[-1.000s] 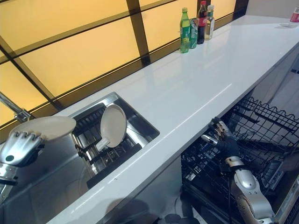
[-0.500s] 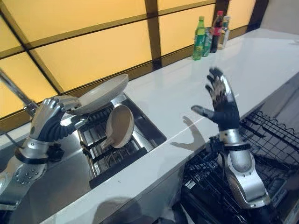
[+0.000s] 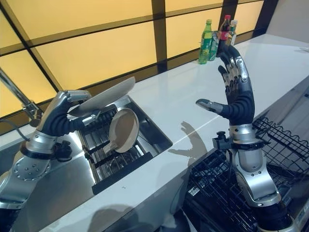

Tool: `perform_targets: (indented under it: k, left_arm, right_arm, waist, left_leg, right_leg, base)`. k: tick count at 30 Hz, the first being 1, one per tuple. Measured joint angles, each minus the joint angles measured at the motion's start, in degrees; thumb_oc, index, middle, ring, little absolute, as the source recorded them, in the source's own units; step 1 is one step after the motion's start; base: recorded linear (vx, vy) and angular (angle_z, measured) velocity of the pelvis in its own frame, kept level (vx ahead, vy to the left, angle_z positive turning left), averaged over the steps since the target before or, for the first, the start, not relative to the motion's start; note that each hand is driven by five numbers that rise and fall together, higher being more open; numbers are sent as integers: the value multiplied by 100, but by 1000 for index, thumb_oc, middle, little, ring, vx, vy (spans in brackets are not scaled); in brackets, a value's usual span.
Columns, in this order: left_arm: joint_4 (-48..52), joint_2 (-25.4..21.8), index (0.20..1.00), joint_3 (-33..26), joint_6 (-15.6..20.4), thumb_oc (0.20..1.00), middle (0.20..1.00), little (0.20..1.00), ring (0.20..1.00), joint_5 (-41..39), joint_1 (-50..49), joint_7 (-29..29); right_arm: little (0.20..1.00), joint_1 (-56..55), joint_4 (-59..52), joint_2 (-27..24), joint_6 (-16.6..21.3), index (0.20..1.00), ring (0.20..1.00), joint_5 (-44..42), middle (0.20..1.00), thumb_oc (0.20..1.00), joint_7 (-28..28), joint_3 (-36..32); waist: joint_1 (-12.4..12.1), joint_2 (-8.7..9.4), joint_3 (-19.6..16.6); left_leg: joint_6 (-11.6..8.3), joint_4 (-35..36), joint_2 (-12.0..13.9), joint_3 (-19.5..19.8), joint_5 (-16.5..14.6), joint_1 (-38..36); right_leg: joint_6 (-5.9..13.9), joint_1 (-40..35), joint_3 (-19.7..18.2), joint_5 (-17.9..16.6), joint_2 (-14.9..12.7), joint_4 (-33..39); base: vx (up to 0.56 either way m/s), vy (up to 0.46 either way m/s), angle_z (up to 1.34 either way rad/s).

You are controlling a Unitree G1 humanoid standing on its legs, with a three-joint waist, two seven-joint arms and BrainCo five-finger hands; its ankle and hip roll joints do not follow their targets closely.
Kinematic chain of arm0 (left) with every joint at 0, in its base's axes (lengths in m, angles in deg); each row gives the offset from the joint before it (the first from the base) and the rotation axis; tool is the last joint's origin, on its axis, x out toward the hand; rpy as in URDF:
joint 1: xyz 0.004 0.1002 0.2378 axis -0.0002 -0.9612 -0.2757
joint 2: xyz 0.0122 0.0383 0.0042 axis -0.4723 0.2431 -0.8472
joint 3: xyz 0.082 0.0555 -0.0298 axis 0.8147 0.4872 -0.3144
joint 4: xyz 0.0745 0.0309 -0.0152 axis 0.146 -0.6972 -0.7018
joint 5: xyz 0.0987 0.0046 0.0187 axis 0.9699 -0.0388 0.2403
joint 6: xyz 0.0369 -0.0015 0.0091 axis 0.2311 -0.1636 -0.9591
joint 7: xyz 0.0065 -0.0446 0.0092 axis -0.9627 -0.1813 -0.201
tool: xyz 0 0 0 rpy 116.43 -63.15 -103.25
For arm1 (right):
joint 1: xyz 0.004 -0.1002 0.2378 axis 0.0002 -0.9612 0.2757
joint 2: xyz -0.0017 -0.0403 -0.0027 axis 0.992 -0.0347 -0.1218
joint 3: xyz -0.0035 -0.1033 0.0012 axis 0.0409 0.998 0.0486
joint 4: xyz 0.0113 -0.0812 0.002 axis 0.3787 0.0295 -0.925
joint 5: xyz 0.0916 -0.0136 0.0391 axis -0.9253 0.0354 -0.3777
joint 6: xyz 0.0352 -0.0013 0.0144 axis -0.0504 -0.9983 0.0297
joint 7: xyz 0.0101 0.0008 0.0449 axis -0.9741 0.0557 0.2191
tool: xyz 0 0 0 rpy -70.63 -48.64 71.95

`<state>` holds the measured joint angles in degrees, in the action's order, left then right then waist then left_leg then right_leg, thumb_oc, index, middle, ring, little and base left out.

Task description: Pick up plates and place into dishwasher.

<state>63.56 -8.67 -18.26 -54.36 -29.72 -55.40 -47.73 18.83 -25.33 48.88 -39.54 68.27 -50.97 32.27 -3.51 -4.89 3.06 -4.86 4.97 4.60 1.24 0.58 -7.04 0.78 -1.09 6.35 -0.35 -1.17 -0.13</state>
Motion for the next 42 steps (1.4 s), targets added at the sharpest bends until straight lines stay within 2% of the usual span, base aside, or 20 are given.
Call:
perform_targets:
  k: [3, 8, 10, 14, 25, 26, 28, 33, 42]
  left_arm:
    - [220, -1, 200, 122, 6, 200, 200, 200, 200, -489, 119, -433]
    - [679, 12, 200, 480, -3, 200, 200, 200, 200, -1875, 612, -1354]
    - [784, 31, 200, 777, -72, 200, 200, 200, 200, -2312, 967, -1654]
    - [871, 245, 200, 940, -263, 200, 200, 200, 200, -3165, 1301, -2260]
    - [841, 275, 200, 906, -577, 200, 200, 200, 200, -3746, 1402, -2659]
    - [839, 259, 200, 892, -586, 200, 200, 200, 200, -3747, 1402, -2675]
    - [821, 165, 200, 831, -616, 200, 200, 200, 200, -3746, 1402, -2723]
    - [806, -67, 200, 768, -682, 200, 200, 200, 200, -3745, 1383, -2834]
    - [790, -130, 200, 743, -680, 200, 200, 200, 200, -3742, 1375, -2913]
  right_arm:
    - [1000, 236, -12, -225, -6, 1000, 1000, 56, 1000, 1000, 235, 97]
    - [1000, 792, 1, -534, -84, 1000, 1000, -11, 1000, 1000, 974, 714]
    - [1000, 1144, 20, -535, -160, 1000, 1000, -27, 1000, 1000, 1215, 1103]
    - [1000, 1544, 85, -531, -249, 1000, 1000, -35, 1000, 1000, 1532, 1326]
    - [1000, 1762, 201, -742, -471, 1000, 1000, -379, 1000, 1000, 2425, 1363]
    - [799, 1763, 204, -780, -507, 799, 799, -378, 799, 799, 2538, 1365]
    - [200, 1773, 204, -877, -618, 200, 200, -354, 200, 200, 2745, 1395]
    - [200, 1777, 163, -1235, -671, 200, 200, -359, 200, 200, 3162, 1465]
    - [200, 1778, 104, -1240, -877, 200, 200, -357, 200, 200, 3285, 1469]
  waist:
    - [3, 2, 0]
    - [-31, 39, 4]
    - [-34, 60, -1]
    - [-35, 110, -20]
    - [-39, 234, -109]
    - [-40, 247, -119]
    - [-38, 266, -139]
    - [-40, 263, -176]
    - [-39, 262, -265]
  left_leg:
    - [-1, 0, -2, -21, 1, 7]
    - [-3, 0, -21, -34, 3, -10]
    - [9, 2, -21, -35, -5, -16]
    - [-1, 1, -27, -31, 1, -24]
    - [8, 1, -29, -25, -5, -44]
    - [8, 1, -29, -25, -5, -44]
    - [8, 1, -29, -26, -5, -44]
    - [23, 1, -30, -26, -14, -42]
    - [32, 1, -30, -25, -20, -42]
  right_leg:
    - [0, -88, -21, -122, 11, 197]
    - [-9, -273, -36, -313, 21, 522]
    - [-9, -284, -38, -318, 21, 532]
    - [-8, -293, -38, -320, 18, 531]
    - [-8, -313, -39, -319, 17, 531]
    - [-8, -313, -39, -319, 17, 531]
    - [-8, -311, -41, -319, 16, 531]
    - [-9, -310, -42, -319, 15, 531]
    - [-9, -309, -41, -320, 14, 531]
  base:
    - [-67, -4, -4]
    - [-38, 3, -1]
    - [0, 0, 0]
    - [0, 0, 0]
    - [0, 0, 0]
    - [0, 0, 0]
    - [0, 0, 0]
    - [0, 0, 0]
    - [0, 0, 0]
